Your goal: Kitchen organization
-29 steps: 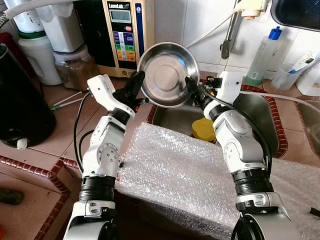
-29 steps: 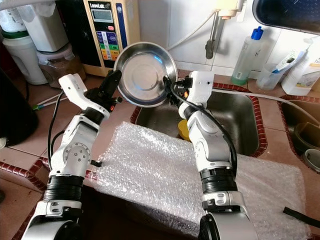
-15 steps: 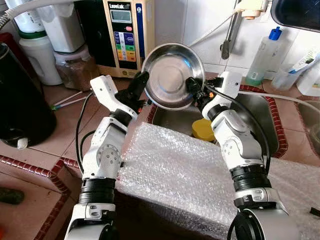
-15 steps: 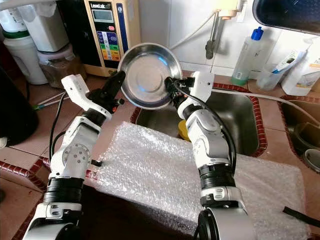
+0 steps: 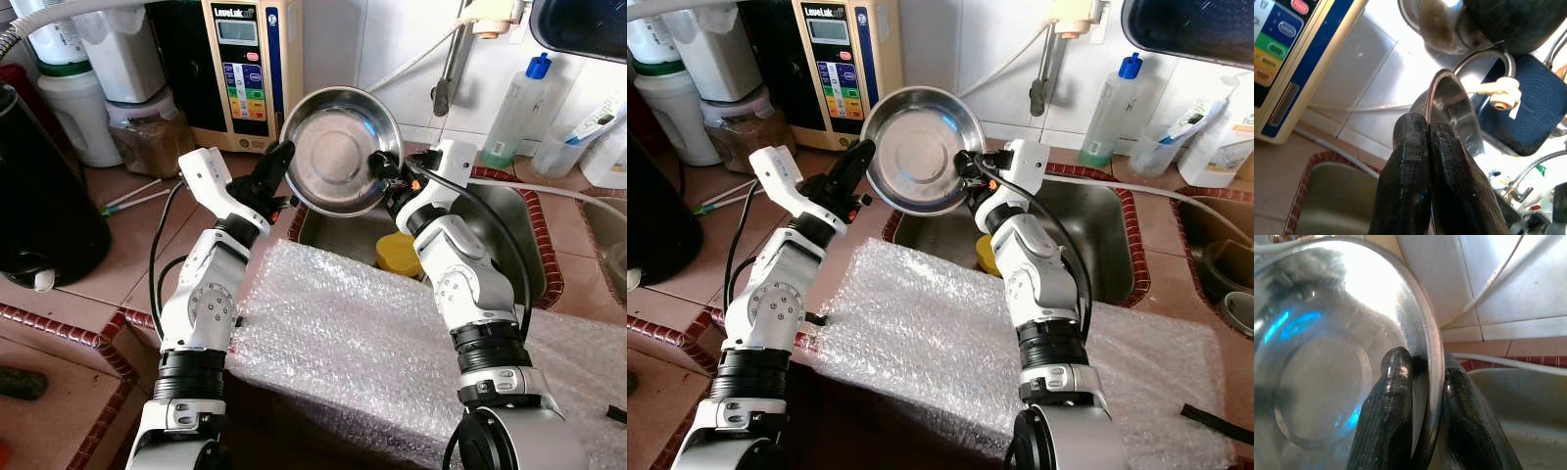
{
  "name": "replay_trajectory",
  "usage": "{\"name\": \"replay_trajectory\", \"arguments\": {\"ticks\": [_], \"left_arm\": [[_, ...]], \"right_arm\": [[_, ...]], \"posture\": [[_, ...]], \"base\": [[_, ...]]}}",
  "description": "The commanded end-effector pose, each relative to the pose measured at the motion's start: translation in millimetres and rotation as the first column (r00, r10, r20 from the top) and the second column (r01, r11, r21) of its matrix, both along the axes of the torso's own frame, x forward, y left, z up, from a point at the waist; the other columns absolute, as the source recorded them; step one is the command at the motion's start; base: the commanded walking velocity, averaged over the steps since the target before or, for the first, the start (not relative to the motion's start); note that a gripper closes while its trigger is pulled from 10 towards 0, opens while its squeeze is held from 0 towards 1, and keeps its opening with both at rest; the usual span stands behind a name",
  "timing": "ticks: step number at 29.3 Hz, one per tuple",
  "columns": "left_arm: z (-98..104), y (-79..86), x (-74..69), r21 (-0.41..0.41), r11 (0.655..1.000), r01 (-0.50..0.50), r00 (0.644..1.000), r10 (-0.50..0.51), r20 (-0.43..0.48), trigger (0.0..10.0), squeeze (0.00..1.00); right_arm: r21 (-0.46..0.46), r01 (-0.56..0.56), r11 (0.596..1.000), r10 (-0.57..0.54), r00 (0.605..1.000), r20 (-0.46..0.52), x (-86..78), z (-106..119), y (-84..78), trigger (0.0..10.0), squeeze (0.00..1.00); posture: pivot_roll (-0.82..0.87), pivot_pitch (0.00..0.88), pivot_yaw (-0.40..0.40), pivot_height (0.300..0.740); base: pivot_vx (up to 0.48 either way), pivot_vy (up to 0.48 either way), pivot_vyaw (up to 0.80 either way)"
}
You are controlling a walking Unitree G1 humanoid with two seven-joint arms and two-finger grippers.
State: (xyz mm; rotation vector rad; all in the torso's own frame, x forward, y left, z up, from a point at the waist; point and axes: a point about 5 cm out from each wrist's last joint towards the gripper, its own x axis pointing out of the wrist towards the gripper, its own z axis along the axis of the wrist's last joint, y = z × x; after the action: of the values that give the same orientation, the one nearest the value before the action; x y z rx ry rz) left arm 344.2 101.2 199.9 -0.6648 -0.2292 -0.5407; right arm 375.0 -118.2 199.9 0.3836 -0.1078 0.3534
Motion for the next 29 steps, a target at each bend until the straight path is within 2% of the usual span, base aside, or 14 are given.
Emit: {"name": "replay_trajectory", "arguments": {"ticks": [1, 13, 18, 19, 20, 26, 28, 29], "left_arm": [[5.2, -0.8, -1.1, 0.018, 1.0, 0.009, 0.999, -0.01, 0.032, 0.0, 0.0], [1.7, -0.9, -0.7, 0.042, 0.999, 0.014, 1.0, -0.015, 0.02, 0.0, 0.0], [-5.0, -5.5, -1.4, 0.097, 0.995, 0.03, 1.0, -0.03, 0.001, 0.0, 0.0], [-6.1, -7.7, -2.6, 0.102, 0.994, 0.048, 0.999, -0.048, 0.001, 0.0, 0.08], [-7.2, -8.5, -3.1, 0.112, 0.993, 0.046, 0.999, -0.047, 0.0, 0.0, 1.0], [-9.6, -8.4, -2.9, 0.139, 0.99, 0.03, 1.0, -0.029, -0.006, 0.0, 1.0], [-10.3, -7.5, -2.2, 0.141, 0.99, 0.025, 1.0, -0.024, -0.01, 2.0, 1.0], [-10.5, -7.1, -1.8, 0.144, 0.989, 0.022, 1.0, -0.021, -0.012, 2.4, 1.0]], "right_arm": [[0.001, 0.013, 1.0, -0.012, 1.0, -0.018, 1.6, -0.6, -3.6, 0.0, 0.0], [0.02, 0.022, 1.0, -0.022, 1.0, -0.015, 2.0, 0.8, -5.2, 0.0, 0.0], [0.019, 0.027, 0.999, -0.026, 1.0, -0.016, 2.0, 0.4, -6.2, 0.0, 0.0], [0.018, 0.027, 0.999, -0.027, 0.999, -0.017, 2.1, 0.3, -6.3, 0.0, 0.0], [0.018, 0.027, 0.999, -0.027, 0.999, -0.017, 2.1, 0.1, -6.2, 0.0, 0.0], [0.014, 0.031, 0.999, -0.031, 0.999, -0.018, 2.1, -0.6, -6.0, 0.0, 0.0], [0.014, 0.033, 0.999, -0.033, 0.999, -0.02, 1.6, -2.0, -6.2, 0.0, 0.0], [0.015, 0.033, 0.999, -0.033, 0.999, -0.021, 1.5, -2.1, -6.3, 0.0, 0.0]], "posture": [[0.01, 0.0, 0.022, 0.74], [0.01, 0.0, 0.026, 0.74], [0.01, 0.0, 0.025, 0.74], [0.01, 0.0, 0.025, 0.74], [0.01, 0.0, 0.024, 0.74], [0.01, 0.0, 0.027, 0.74], [0.01, 0.0, 0.029, 0.74], [0.01, 0.0, 0.029, 0.74]], "base": [[0.0, 0.0, 0.0], [0.0, 0.0, 0.0], [0.0, 0.0, 0.0], [0.0, 0.0, 0.0], [0.0, 0.0, 0.0], [0.0, 0.0, 0.0], [0.0, 0.0, 0.0], [0.0, 0.0, 0.0]]}}
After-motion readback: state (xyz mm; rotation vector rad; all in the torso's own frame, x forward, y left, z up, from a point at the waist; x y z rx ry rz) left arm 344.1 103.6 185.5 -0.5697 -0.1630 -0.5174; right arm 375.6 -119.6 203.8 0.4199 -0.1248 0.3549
